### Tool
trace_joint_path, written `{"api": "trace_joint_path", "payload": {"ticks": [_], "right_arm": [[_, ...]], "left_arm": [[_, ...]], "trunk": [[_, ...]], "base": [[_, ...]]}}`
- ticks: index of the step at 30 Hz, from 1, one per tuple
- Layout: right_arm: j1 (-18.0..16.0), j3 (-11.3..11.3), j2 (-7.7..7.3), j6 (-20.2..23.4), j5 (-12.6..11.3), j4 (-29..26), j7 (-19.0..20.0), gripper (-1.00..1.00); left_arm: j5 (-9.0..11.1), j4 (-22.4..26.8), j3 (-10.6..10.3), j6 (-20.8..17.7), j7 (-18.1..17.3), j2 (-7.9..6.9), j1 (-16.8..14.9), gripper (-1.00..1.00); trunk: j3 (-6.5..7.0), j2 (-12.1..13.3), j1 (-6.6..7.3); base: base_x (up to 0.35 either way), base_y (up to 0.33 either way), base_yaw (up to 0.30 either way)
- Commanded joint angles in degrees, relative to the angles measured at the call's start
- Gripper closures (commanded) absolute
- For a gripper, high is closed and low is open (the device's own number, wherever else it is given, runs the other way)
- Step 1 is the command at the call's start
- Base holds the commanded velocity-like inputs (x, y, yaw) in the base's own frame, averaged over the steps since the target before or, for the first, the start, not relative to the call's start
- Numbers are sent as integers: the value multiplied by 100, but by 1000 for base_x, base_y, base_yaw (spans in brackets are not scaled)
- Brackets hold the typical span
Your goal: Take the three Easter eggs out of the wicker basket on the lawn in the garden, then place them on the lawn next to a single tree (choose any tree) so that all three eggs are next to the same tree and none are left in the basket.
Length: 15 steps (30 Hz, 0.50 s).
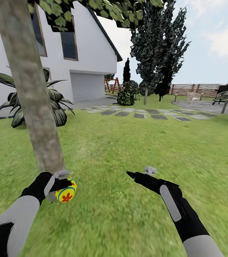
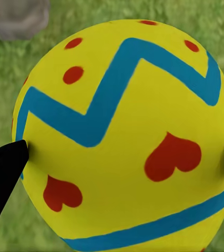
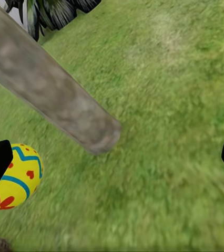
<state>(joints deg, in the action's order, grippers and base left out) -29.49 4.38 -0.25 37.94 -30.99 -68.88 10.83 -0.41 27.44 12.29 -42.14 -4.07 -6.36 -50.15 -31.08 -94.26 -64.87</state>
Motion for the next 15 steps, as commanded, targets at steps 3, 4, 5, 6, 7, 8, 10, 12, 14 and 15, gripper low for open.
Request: {"api": "trace_joint_path", "payload": {"ticks": [3, 4, 5, 6, 7, 8, 10, 12, 14, 15], "right_arm": [[-4, 2, -3, 21, 5, -4, 12, -100], [-4, 2, -2, 21, 5, -3, 10, -100], [-4, 2, -2, 21, 5, -3, 11, -100], [-4, 2, -3, 21, 5, -3, 13, -100], [-4, 2, -3, 24, 5, -3, 11, -100], [-4, 2, -2, 26, 5, -3, 11, -100], [-4, 2, -2, 30, 5, -4, 9, -100], [-4, 2, -2, 30, 5, -3, 8, -100], [-4, 4, -2, 33, 5, -3, 7, -100], [-4, 5, -2, 34, 5, -3, 7, -100]], "left_arm": [[-18, 7, 29, -36, -24, 5, -4, 100], [-22, 7, 30, -39, -24, 6, -4, 100], [-25, 7, 31, -42, -24, 8, -4, 100], [-27, 7, 30, -46, -24, 9, -4, 100], [-28, 7, 31, -50, -24, 10, -4, 100], [-29, 7, 31, -58, -23, 11, -4, 100], [-30, 7, 31, -74, -31, 11, -4, 100], [-30, 7, 33, -86, -43, 7, -4, 100], [-30, 13, 32, -93, -55, 6, -4, 100], [-30, 24, 32, -97, -61, 5, -4, 100]], "trunk": [[-61, -125, -66], [-79, -165, -88], [-96, -205, -110], [-114, -245, -132], [-132, -286, -154], [-150, -326, -176], [-186, -406, -220], [-222, -486, -264], [-258, -566, -308], [-276, -606, -330]], "base": [[0, 0, 0], [0, 0, 0], [0, 0, 0], [0, 0, 0], [0, 0, 0], [0, 0, 0], [0, 0, 0], [0, 0, 0], [0, 0, 0], [0, 0, 0]]}}
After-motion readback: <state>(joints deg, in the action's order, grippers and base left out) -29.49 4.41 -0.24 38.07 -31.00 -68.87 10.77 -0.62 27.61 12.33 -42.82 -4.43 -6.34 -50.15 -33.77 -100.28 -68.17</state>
